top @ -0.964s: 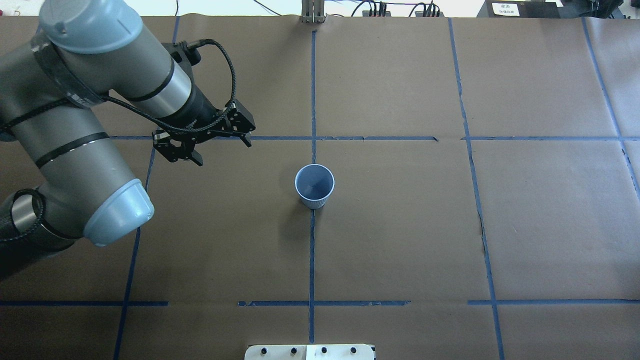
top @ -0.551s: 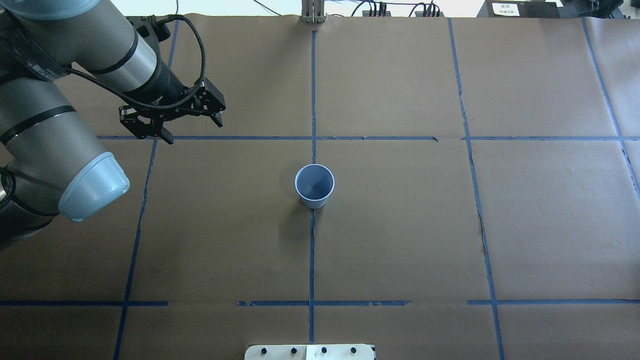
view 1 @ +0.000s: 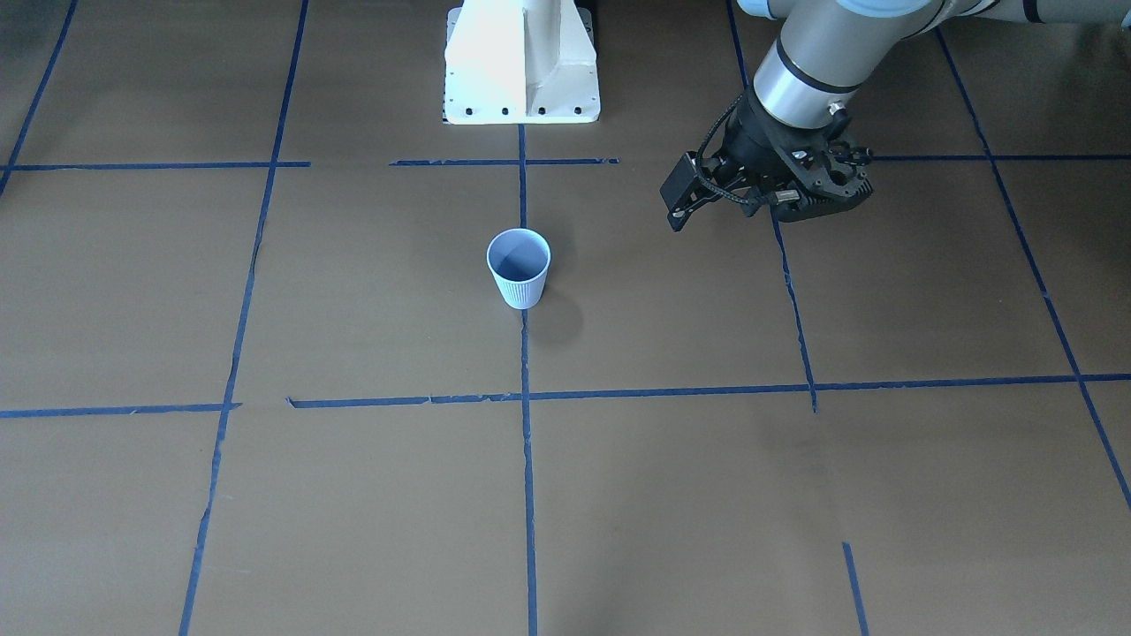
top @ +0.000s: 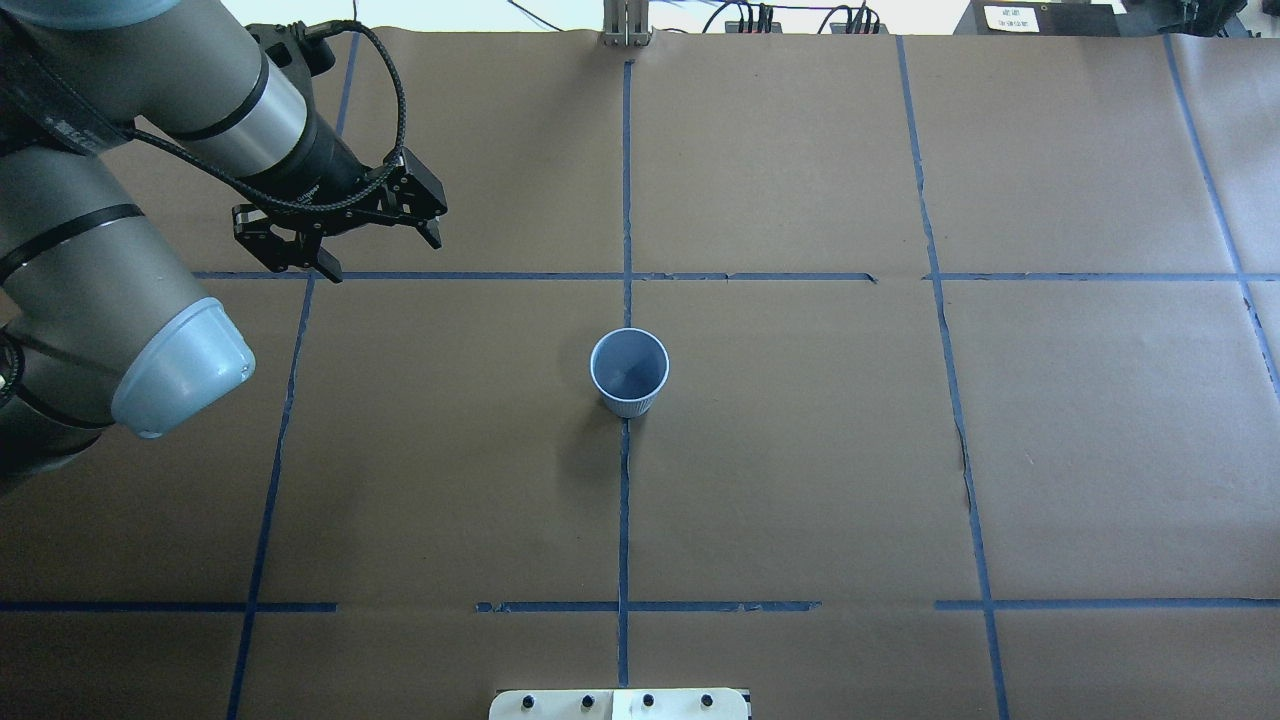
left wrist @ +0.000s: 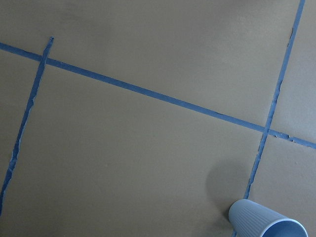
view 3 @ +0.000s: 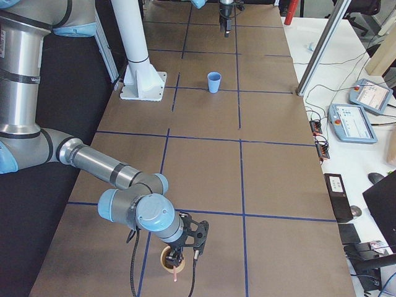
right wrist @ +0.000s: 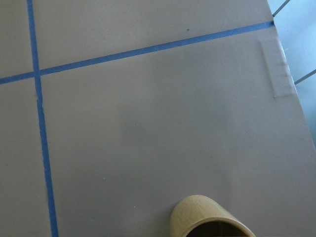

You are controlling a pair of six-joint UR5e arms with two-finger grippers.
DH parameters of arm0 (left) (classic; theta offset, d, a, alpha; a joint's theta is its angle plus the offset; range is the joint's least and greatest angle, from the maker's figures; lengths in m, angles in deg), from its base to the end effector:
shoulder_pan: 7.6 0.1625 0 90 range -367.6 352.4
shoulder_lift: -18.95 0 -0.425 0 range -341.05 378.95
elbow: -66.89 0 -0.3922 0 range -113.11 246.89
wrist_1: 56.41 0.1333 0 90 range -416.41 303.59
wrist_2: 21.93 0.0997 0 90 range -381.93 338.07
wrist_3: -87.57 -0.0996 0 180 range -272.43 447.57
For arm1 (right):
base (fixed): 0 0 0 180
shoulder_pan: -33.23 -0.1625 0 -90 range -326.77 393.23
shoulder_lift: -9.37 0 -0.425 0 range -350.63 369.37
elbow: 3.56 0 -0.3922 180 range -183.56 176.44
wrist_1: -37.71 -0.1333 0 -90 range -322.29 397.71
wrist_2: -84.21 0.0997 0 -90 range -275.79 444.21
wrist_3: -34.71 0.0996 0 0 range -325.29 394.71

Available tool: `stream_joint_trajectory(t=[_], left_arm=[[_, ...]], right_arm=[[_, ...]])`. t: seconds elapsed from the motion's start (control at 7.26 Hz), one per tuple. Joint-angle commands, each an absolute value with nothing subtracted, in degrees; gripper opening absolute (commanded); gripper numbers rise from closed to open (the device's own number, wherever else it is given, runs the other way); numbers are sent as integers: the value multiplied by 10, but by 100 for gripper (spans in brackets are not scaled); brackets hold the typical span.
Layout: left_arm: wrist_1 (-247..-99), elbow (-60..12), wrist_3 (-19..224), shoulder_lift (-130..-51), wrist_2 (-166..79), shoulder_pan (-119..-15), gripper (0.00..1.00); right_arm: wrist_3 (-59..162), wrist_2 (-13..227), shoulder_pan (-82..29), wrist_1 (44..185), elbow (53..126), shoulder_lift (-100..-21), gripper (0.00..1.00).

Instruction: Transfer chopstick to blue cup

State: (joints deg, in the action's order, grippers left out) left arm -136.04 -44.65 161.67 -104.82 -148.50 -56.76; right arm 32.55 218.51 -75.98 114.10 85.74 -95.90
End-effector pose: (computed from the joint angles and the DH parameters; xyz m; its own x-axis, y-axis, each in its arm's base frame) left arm 0.3276 -0.4921 0.1795 0.5362 -0.2839 -0.7949 0.1928 0.9580 -0.2121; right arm 0.1792 -0.3207 0.7557 0.6783 0.2269 0.6989 -0.3034 0.9527 -0.0148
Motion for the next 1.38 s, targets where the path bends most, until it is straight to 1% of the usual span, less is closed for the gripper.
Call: stream_joint_trajectory(t=[0.0, 0.28, 0.83, 1.24], left_arm=[[-1360, -447, 1617, -1051, -1485, -566, 100], [-1360, -449, 1617, -1053, -1486, -566, 100], [-1360, -461, 1618, -1054, -1486, -566, 100], [-1360, -465, 1621, -1055, -1485, -566, 100]], right_arm=[[324, 2180, -777, 1144, 842, -962, 100], [323, 2169, -778, 1138, 802, -957, 100], [322, 2147, -794, 1140, 798, -957, 100], [328, 2147, -794, 1123, 726, -921, 100]])
